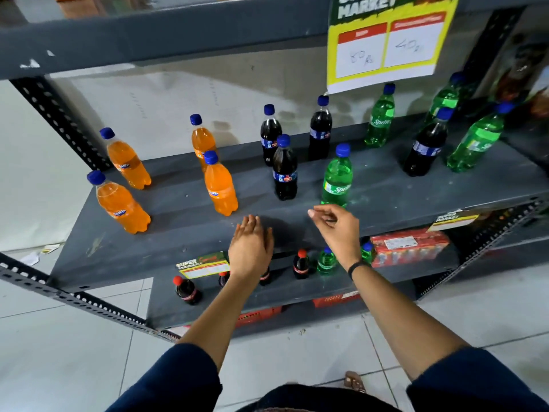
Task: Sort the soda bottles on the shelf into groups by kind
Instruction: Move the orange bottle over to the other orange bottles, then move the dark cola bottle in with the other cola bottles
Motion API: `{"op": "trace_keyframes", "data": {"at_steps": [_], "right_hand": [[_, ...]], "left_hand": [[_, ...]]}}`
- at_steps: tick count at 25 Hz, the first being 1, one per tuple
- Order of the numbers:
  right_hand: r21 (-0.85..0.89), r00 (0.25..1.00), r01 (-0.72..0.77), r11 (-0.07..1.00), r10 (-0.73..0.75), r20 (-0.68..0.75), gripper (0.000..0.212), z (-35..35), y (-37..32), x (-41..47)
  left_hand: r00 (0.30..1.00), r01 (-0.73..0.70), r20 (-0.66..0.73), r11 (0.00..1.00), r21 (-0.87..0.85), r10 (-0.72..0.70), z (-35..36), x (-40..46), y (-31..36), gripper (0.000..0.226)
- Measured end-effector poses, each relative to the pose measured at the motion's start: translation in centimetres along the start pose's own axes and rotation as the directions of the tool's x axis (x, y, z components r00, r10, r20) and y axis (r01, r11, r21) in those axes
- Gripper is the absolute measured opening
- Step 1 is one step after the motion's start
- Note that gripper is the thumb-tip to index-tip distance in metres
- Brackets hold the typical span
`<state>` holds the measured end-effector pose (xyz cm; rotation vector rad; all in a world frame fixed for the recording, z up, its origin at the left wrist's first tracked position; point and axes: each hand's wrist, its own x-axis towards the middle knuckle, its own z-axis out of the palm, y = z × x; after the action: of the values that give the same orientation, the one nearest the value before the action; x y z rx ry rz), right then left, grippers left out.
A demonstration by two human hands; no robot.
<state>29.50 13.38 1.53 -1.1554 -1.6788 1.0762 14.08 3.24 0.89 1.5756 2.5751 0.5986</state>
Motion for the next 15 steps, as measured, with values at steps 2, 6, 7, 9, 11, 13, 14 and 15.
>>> {"op": "trace_keyframes", "data": {"at_steps": [2,6,7,9,11,13,14,15], "right_hand": [[-0.014,0.998,-0.009,1.000,0.008,-0.063,0.021,-3.4,0.9,0.9],[-0.029,0.993,-0.027,0.999,0.024,-0.118,0.024,-9.9,2.3,4.1],[-0.039,0.992,-0.032,0.999,0.027,-0.122,0.025,-11.4,2.9,5.1],[-0.056,0.988,-0.043,0.997,0.034,-0.151,0.027,-13.3,3.9,7.0],[-0.082,0.973,-0.051,0.995,0.031,-0.228,0.033,-14.9,5.1,8.9],[-0.075,0.953,-0.061,0.995,0.036,-0.302,0.045,-15.9,5.9,10.8],[-0.064,0.944,-0.072,0.995,0.047,-0.327,0.052,-16.3,6.1,11.8],[-0.054,0.934,-0.084,0.995,0.060,-0.352,0.059,-16.6,6.2,12.7]], "left_hand": [[0.997,-0.075,0.028,0.997,0.025,0.074,1.0,0.9,2.1,0.049],[1.000,0.010,0.026,0.998,0.067,-0.012,2.7,3.9,5.4,0.056],[0.998,0.065,0.021,0.995,0.081,-0.067,3.2,4.6,6.0,0.059],[0.982,0.184,0.009,0.977,0.109,-0.186,3.7,5.5,6.0,0.064],[0.966,0.256,-0.007,0.958,0.127,-0.258,4.3,5.9,6.0,0.067],[0.964,0.264,-0.027,0.955,0.136,-0.263,4.6,5.9,5.9,0.068],[0.964,0.265,-0.033,0.955,0.135,-0.263,4.6,5.9,5.9,0.068],[0.963,0.268,-0.037,0.954,0.134,-0.265,4.6,5.9,5.9,0.067]]}}
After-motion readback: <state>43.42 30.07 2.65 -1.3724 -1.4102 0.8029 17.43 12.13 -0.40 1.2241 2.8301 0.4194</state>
